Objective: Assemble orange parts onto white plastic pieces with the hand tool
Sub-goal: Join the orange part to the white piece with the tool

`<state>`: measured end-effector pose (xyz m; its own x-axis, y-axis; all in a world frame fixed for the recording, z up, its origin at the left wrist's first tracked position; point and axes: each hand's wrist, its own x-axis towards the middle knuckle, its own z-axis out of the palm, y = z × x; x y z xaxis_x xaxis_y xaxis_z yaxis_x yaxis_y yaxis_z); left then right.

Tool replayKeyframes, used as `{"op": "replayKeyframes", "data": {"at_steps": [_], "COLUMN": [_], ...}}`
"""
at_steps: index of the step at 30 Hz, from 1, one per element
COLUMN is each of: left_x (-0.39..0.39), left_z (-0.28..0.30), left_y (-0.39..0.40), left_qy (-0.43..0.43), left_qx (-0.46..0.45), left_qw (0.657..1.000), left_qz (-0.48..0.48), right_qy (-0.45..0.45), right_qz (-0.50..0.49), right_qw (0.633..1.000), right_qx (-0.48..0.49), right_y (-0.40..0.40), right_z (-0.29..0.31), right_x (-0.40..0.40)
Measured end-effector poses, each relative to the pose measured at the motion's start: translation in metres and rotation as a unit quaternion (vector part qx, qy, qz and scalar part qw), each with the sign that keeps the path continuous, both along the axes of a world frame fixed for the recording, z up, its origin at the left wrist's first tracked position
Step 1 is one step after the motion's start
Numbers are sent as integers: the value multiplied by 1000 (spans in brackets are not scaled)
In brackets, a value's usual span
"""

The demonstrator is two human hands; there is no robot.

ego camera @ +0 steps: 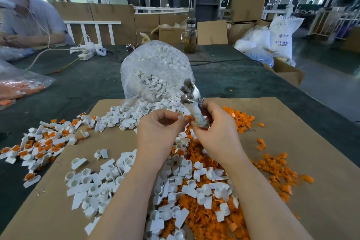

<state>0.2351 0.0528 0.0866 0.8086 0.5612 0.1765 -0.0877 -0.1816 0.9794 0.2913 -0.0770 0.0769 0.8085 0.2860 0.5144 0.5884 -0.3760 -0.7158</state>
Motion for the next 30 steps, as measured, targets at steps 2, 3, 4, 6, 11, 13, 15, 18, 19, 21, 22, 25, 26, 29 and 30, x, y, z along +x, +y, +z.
{"op": "replayKeyframes", "data": {"at_steps": [2, 3, 4, 6, 11, 13, 15, 18, 19, 21, 22, 25, 26, 29, 30], "left_x": [0, 1, 1, 2, 3, 2, 3, 4, 4, 3, 3, 3, 3, 2, 2], "left_z": [-1, -1, -2, -1, 1, 1, 2, 2, 1, 1, 0, 0, 0, 0, 0], "left_y": [2, 2, 3, 5, 8, 9, 9, 9, 9, 10, 10, 11, 12, 13, 13], "left_qy": [1, 1, 0, -5, -46, -59, -64, -66, -70, -78, -82, -87, -88, -94, -96], "left_qx": [4, 3, 0, -18, -96, -111, -121, -120, -119, -115, -110, -96, -91, -90, -93], "left_qw": [1000, 1000, 1000, 1000, 994, 992, 991, 991, 990, 990, 991, 991, 992, 991, 991], "left_qz": [3, 6, 9, 15, 6, 4, 3, -2, -5, -7, -8, -11, -12, -23, -28], "right_qy": [3, 5, 9, 24, 100, 117, 122, 116, 109, 100, 102, 99, 91, 84, 82], "right_qz": [5, 7, 10, 15, 51, 69, 81, 90, 91, 94, 100, 111, 113, 123, 127], "right_qw": [1000, 1000, 1000, 999, 992, 989, 987, 985, 985, 983, 982, 978, 977, 976, 977], "right_qx": [-11, -15, -19, -29, -51, -54, -63, -87, -99, -121, -125, -147, -156, -156, -154], "right_y": [0, 0, -1, -5, -15, -16, -15, -15, -15, -15, -16, -15, -15, -14, -14], "right_z": [1, 1, 1, 2, 4, 4, 4, 4, 4, 4, 3, 1, 1, 1, 1], "right_x": [0, 1, 1, 3, 7, 7, 6, 6, 6, 7, 6, 6, 6, 6, 6]}}
